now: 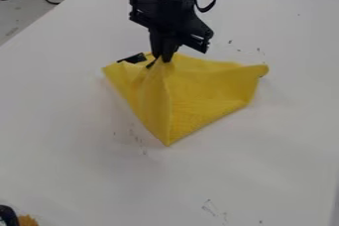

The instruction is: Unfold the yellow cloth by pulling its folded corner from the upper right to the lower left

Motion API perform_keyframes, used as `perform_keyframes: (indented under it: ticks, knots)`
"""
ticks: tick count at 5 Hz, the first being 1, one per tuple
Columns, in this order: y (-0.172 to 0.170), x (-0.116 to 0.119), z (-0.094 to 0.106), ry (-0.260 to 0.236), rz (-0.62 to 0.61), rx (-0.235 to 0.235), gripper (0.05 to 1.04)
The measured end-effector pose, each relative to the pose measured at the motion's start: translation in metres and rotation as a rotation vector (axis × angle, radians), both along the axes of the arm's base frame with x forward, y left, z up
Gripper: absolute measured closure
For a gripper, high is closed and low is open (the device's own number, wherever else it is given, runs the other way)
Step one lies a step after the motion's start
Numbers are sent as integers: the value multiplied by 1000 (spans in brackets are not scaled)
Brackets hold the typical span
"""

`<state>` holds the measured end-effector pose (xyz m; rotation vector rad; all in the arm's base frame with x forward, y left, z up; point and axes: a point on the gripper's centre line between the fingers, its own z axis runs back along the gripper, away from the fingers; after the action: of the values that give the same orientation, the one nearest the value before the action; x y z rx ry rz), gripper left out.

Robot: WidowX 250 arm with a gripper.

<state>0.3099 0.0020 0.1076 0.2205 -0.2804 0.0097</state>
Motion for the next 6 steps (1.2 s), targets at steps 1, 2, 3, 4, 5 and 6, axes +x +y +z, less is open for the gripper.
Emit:
perform_keyframes:
  ticks: [1,2,3,4,5,6]
  knots:
    - [9,-40,0,-21,71,-15,1011]
    - [19,-74,-6,-48,142,-24,1011]
    - [25,-96,-22,-68,187,-56,1011]
    - [34,-112,-39,-100,213,-85,980]
    - [38,-116,-51,-136,206,-102,801]
    - [37,-118,-52,-131,189,-118,515]
